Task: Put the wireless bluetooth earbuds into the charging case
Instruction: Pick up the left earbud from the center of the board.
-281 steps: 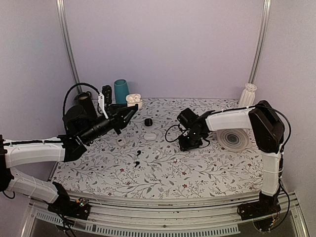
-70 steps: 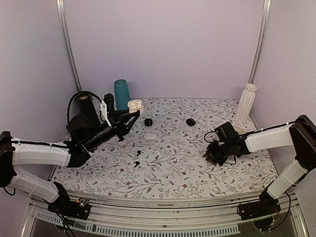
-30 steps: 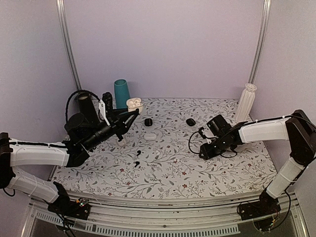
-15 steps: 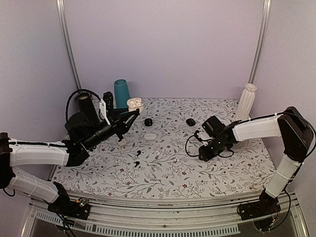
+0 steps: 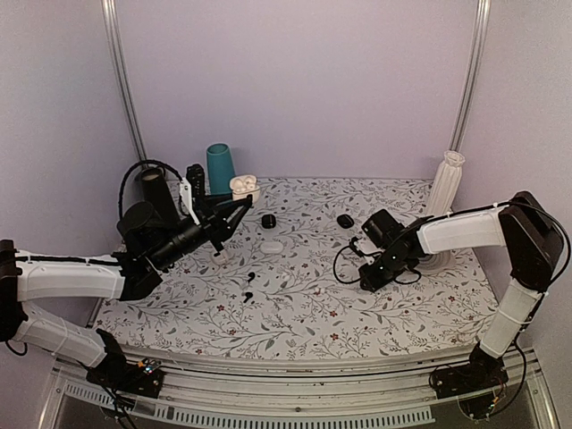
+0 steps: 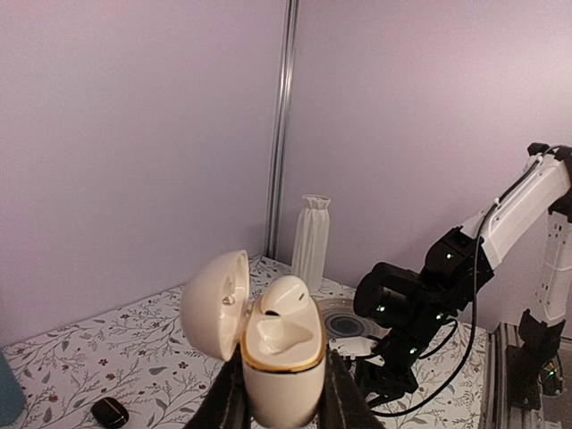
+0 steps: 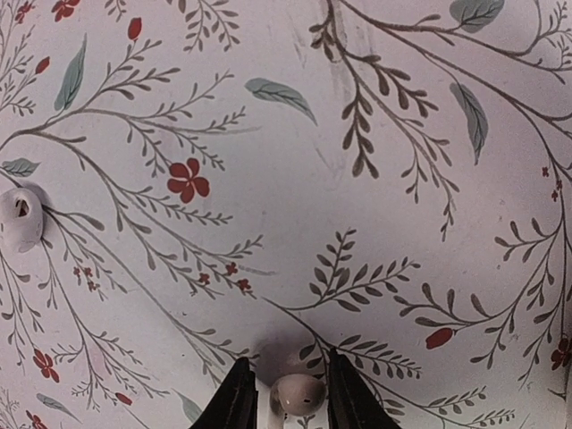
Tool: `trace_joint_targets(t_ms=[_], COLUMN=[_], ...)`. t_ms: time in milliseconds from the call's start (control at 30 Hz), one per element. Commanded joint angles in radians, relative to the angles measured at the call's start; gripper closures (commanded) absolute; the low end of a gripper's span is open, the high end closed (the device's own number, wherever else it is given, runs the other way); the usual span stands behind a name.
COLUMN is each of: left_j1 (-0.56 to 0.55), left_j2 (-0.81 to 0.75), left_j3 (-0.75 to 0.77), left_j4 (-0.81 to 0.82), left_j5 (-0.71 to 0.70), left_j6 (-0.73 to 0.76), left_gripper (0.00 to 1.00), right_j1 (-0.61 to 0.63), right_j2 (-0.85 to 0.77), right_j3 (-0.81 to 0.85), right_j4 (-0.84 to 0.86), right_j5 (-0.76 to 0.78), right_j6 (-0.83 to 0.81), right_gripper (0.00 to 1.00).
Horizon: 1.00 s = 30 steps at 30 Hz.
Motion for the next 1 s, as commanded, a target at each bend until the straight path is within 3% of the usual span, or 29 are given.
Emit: trace_joint_targets(t_ms=[0, 967], left_j1=[-0.007, -0.008], left_j2=[0.003, 0.005], left_j3=[0.034, 0.03], left_j4=[-0.001, 0.0], left_j5=[0.011, 0.012], left_j6=[0.007, -0.005], left_gripper=[1.0, 1.0], right_j1=[0.009, 0.014], right_j2=[0.016, 0.031], right_j3=[0.025, 0.055], right_j4=[-0.027, -0.081], right_j5=[0.016, 0.018], right_j6=[0.003, 0.021], right_gripper=[0.72, 0.75])
